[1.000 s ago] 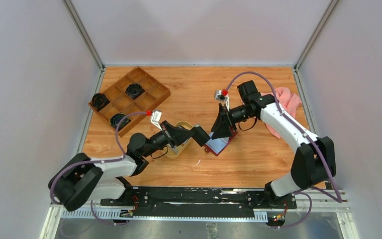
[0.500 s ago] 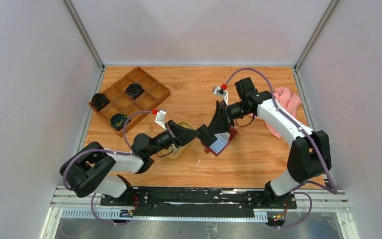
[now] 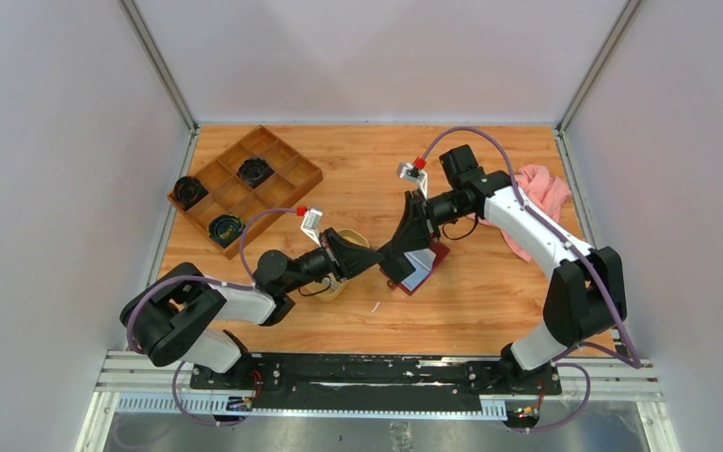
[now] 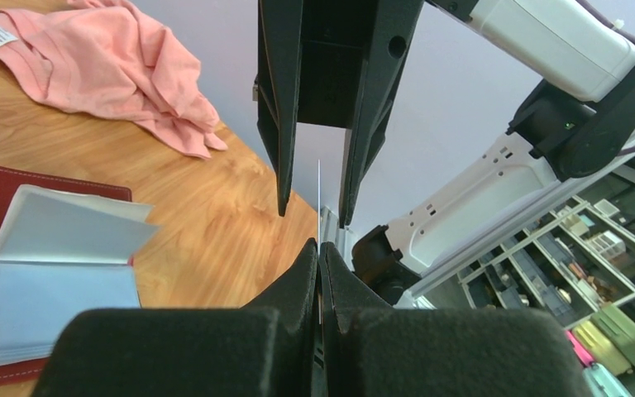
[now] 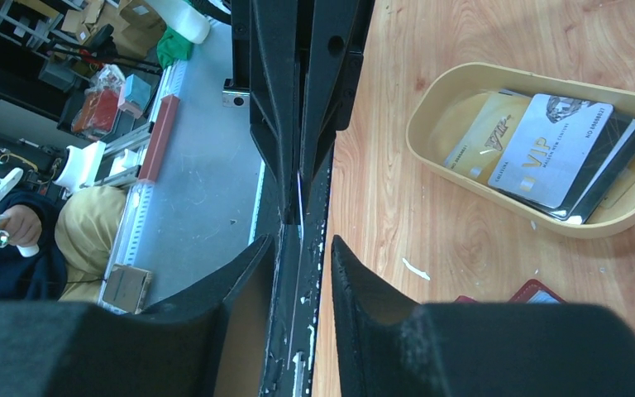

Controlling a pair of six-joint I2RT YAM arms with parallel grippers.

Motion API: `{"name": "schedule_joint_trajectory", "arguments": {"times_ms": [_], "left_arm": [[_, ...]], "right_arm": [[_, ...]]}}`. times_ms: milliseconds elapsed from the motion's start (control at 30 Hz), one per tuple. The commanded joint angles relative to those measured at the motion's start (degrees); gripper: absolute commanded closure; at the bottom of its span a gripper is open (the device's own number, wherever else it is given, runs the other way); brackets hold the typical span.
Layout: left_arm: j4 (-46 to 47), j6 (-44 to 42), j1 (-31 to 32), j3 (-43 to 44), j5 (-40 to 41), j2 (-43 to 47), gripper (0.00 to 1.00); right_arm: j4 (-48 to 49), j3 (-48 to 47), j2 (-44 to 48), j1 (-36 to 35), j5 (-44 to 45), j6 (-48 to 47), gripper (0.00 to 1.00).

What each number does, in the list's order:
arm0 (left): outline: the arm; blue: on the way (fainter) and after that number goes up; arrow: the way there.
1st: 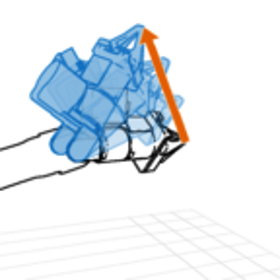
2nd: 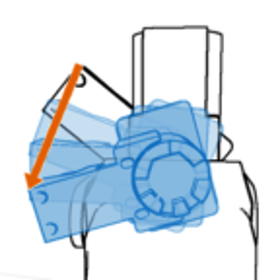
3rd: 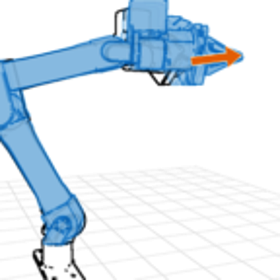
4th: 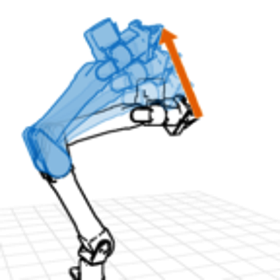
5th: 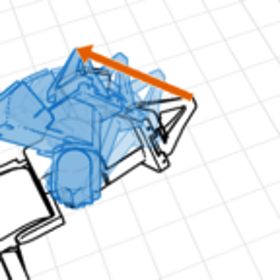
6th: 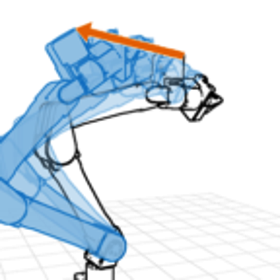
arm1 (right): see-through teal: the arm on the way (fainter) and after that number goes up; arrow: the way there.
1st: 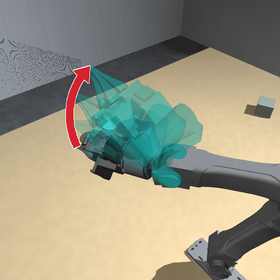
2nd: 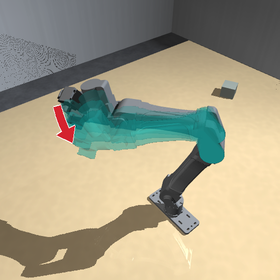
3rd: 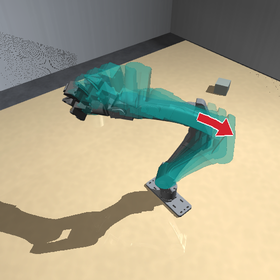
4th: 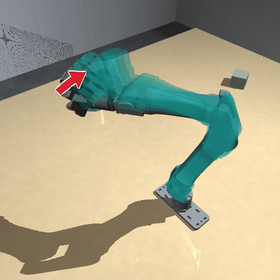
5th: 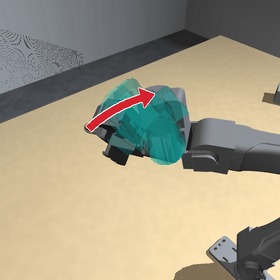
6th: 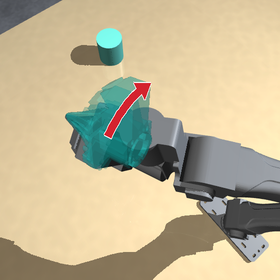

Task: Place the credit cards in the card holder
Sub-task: Insert the credit card into the card holder.

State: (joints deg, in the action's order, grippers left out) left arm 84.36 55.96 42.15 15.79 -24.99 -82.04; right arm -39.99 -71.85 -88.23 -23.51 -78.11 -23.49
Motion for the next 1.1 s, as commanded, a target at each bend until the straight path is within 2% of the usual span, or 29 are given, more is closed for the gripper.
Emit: {"name": "schedule_joint_trajectory", "arguments": {"times_ms": [0, 333, 567, 667, 733, 900, 933, 967, 1000, 1067], "left_arm": [[2.4, -0.76, 0.56, 1.09, -1.64, -0.84, 1.0], [1.87, -0.78, 0.56, 1.43, -2.47, -1.85, 1.0], [1.25, -0.87, 0.53, 1.48, -1.53, -1.61, 1.0], [0.97, -0.92, 0.51, 1.32, -1.04, -1.3, 1.0], [0.14, -0.99, 0.52, 0.78, 0.2, -0.54, 0.89], [-4.76, -2.98, 0.48, -0.99, 3.53, 3.71, 0.73], [-6.29, -3.67, 0.52, -1.51, 4.56, 5.01, 0.66], [-8.0, -4.46, 0.48, -2.14, 5.66, 6.63, 0.56], [-10.25, -5.53, 0.48, -2.69, 6.87, 8.48, 0.51], [-15.31, -7.87, 0.52, -3.67, 9.42, 12.68, 0.46]], "right_arm": [[-0.49, -1.71, -0.11, -1.18, -1.44, 0.41, 0.67], [-1.09, -1.89, 0.42, -1.18, -0.9, -0.04, 0.76], [-2.76, -2.19, 0.34, -1.19, -0.42, -2.1, 0.99], [-3.58, -2.41, 0.26, -1.19, -0.21, -3.16, 1.0], [-3.69, -2.35, 0.33, -1.13, 0.39, -3.38, 1.0], [-3.62, -1.86, 0.21, -0.97, 2.4, -3.71, 1.0], [-3.61, -1.74, 0.1, -0.9, 2.83, -3.68, 1.0], [-3.53, -1.57, 0.0, -0.76, 3.44, -3.71, 1.0], [-3.44, -1.46, -0.14, -0.64, 4.21, -3.68, 1.0], [-3.32, -1.45, -0.48, -0.13, 7.23, -3.33, 1.0]]}}
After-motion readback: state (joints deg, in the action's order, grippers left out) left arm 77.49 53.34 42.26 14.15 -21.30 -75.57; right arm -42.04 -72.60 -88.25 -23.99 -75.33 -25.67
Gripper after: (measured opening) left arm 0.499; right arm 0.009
